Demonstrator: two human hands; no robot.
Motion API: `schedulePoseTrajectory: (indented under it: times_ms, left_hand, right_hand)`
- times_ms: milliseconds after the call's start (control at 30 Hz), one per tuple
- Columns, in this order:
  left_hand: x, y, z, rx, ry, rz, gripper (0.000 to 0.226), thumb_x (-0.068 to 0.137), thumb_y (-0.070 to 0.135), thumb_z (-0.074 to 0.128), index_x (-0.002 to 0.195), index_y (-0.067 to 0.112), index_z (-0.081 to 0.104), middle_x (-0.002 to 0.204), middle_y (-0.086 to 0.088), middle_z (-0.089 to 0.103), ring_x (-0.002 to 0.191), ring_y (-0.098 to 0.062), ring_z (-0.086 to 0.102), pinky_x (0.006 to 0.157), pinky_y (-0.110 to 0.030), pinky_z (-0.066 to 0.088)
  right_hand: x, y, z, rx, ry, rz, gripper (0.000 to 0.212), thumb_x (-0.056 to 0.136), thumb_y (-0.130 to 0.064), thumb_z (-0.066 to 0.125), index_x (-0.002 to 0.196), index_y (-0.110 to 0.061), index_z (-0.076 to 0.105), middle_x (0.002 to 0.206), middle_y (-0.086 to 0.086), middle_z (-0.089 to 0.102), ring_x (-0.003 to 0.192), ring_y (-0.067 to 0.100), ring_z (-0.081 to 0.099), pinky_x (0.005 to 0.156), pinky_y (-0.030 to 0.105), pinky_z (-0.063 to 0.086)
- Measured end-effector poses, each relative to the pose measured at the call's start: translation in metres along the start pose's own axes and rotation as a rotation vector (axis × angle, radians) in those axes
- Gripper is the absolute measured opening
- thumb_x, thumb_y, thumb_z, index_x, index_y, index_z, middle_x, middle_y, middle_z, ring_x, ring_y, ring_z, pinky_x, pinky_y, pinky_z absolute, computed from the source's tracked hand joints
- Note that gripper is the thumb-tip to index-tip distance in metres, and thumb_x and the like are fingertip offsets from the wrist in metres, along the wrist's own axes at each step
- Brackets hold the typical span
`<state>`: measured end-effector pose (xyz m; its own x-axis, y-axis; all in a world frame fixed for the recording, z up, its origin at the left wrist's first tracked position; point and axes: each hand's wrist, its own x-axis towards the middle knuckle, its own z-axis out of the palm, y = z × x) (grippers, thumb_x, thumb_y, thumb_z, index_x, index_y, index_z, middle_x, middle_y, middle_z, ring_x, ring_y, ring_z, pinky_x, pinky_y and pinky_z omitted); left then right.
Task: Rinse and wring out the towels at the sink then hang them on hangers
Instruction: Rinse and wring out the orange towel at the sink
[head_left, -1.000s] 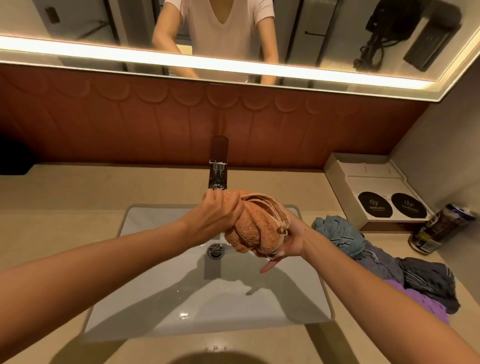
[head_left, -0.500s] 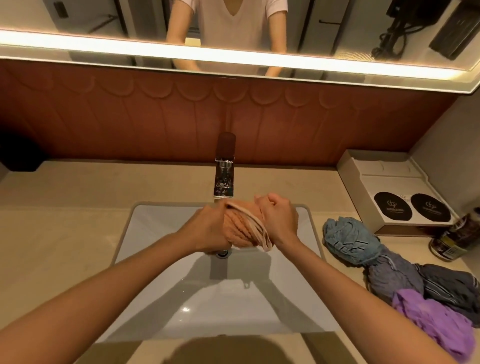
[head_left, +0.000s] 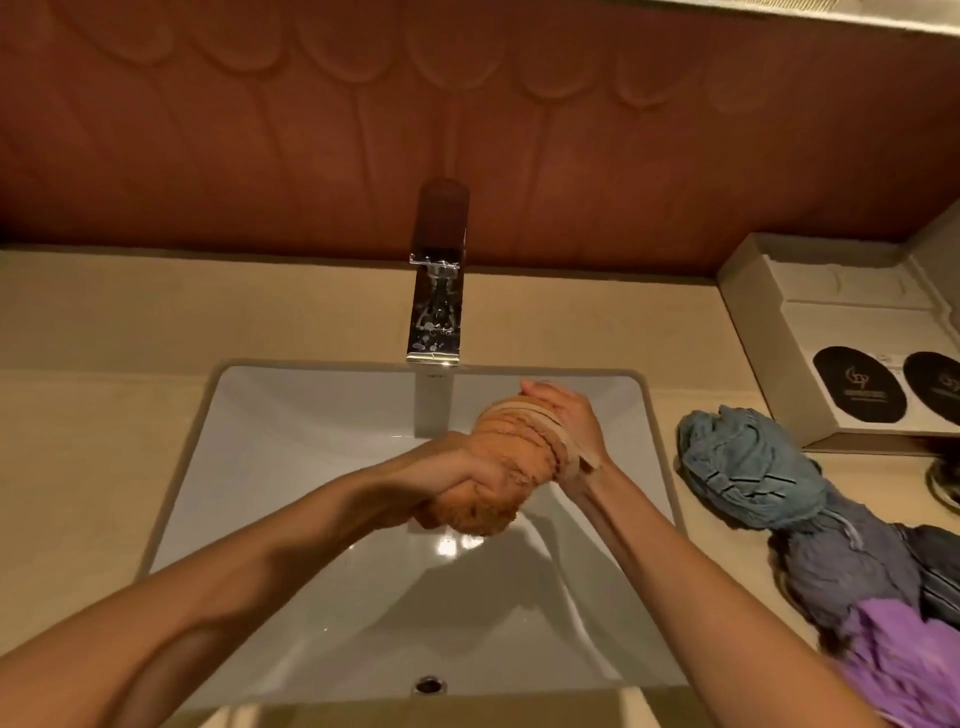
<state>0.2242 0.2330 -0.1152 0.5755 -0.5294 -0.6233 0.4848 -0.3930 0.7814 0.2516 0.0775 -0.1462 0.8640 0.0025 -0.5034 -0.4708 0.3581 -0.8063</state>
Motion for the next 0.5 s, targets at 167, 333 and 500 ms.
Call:
schedulePoseTrajectory:
  times_ms: [167, 333, 500]
  left_hand:
    - [0.007, 0.002, 0.001, 0.21, 0.203, -0.055, 0.056, 0.062, 0.032, 0.077, 0.106, 0.006, 0.054, 0.093, -0.009, 0.061, 0.071, -0.021, 0.06, 0.046, -0.026, 0.047]
    - [-0.007, 0.007, -0.009, -0.09, 0.025, -0.09, 0.062, 0.063, 0.032, 0.08, 0.106, 0.01, 0.041, 0.089, -0.007, 0.059, 0.076, -0.021, 0.059, 0.075, -0.037, 0.054]
    - [-0.029, -0.002, -0.018, -0.027, 0.31, 0.31, 0.066, 0.082, 0.009, 0.057, 0.135, 0.032, 0.027, 0.131, -0.016, 0.05, 0.088, -0.022, 0.064, 0.057, -0.031, 0.057]
  right_hand:
    - [-0.011, 0.01, -0.009, -0.244, -0.037, 0.331, 0.041, 0.095, -0.037, 0.045, 0.084, -0.005, 0.068, 0.079, 0.012, 0.067, 0.076, 0.022, 0.062, 0.07, 0.032, 0.048]
    - [-0.016, 0.001, -0.005, -0.287, 0.109, 0.302, 0.028, 0.076, -0.022, 0.059, 0.087, 0.002, 0.067, 0.084, 0.022, 0.058, 0.074, 0.034, 0.052, 0.067, 0.039, 0.039]
    - [-0.021, 0.009, -0.028, -0.127, 0.335, 0.446, 0.046, 0.096, -0.016, 0.043, 0.053, -0.004, 0.054, 0.036, 0.007, 0.053, 0.024, 0.016, 0.048, 0.028, 0.013, 0.036]
